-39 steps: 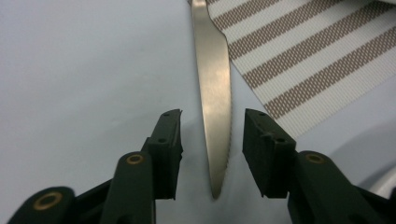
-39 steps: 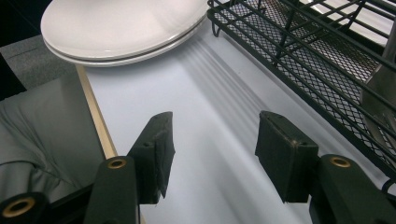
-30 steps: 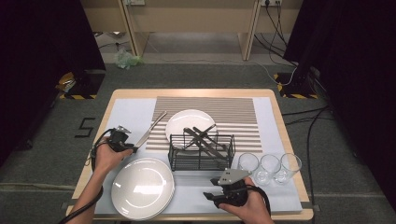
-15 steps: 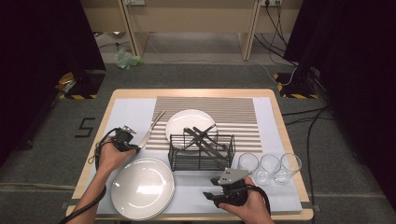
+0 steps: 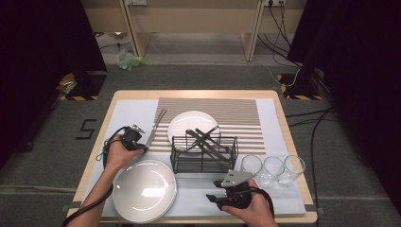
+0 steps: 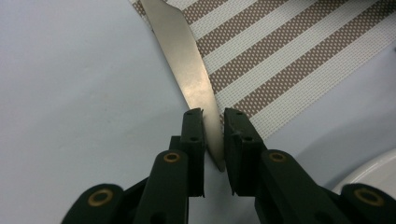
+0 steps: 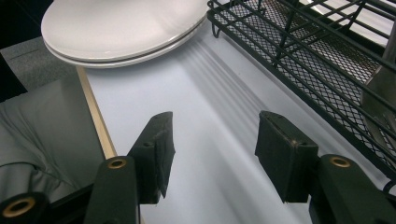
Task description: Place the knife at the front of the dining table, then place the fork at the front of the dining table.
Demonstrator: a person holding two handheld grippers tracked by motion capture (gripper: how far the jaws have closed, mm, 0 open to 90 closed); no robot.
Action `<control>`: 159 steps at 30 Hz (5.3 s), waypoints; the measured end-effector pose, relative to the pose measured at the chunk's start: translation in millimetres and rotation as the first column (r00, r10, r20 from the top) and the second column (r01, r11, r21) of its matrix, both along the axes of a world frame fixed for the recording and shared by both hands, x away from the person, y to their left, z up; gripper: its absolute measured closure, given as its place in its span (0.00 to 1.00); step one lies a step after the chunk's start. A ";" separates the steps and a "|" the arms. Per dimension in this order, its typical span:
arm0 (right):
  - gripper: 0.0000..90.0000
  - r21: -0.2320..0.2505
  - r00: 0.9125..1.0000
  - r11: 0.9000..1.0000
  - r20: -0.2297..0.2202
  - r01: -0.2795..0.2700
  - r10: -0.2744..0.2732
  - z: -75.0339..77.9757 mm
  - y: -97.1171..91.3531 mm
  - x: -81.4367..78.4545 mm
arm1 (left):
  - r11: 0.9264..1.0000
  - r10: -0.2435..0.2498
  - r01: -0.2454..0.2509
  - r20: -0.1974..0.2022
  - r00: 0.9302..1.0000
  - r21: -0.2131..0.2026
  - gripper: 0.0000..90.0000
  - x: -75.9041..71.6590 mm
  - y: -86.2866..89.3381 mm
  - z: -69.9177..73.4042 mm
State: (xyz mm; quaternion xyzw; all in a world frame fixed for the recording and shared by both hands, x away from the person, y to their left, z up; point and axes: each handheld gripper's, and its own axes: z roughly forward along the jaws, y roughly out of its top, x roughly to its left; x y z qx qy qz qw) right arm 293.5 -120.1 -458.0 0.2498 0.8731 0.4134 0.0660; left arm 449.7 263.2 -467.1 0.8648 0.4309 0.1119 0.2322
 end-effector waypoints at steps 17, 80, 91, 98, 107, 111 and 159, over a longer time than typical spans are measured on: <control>0.52 0.001 1.000 1.000 0.003 0.003 -0.003 0.3 -1.0 0.0 | 0.999 -0.052 0.052 -0.007 0.999 -0.001 0.86 10.0 -23.9 0.7; 0.49 0.090 0.997 0.995 0.057 0.045 -0.050 27.7 -13.1 -1.7 | 0.928 0.080 0.067 0.369 0.926 -0.367 0.21 -91.0 31.3 25.1; 0.50 0.124 0.994 0.990 0.077 0.066 -0.076 37.3 -22.4 0.3 | 0.916 0.091 0.078 0.394 0.915 -0.394 0.22 -96.5 26.0 32.9; 0.52 0.153 0.990 0.985 0.104 0.082 -0.098 48.0 -24.8 3.6 | 0.912 0.096 0.078 0.394 0.914 -0.403 0.23 -99.3 27.1 29.6; 0.56 0.191 0.981 0.978 0.155 0.090 -0.120 67.5 -19.2 14.0 | 0.909 0.082 0.095 0.397 0.914 -0.405 0.23 -102.8 22.5 31.4; 0.58 0.201 0.977 0.976 0.173 0.086 -0.122 73.4 -14.8 22.1 | 0.909 0.084 0.093 0.397 0.914 -0.406 0.23 -102.8 22.7 31.6; 0.84 0.155 0.955 0.988 0.288 0.023 -0.068 78.0 35.3 64.5 | 0.905 0.075 0.102 0.392 0.917 -0.412 0.24 -102.8 21.8 30.4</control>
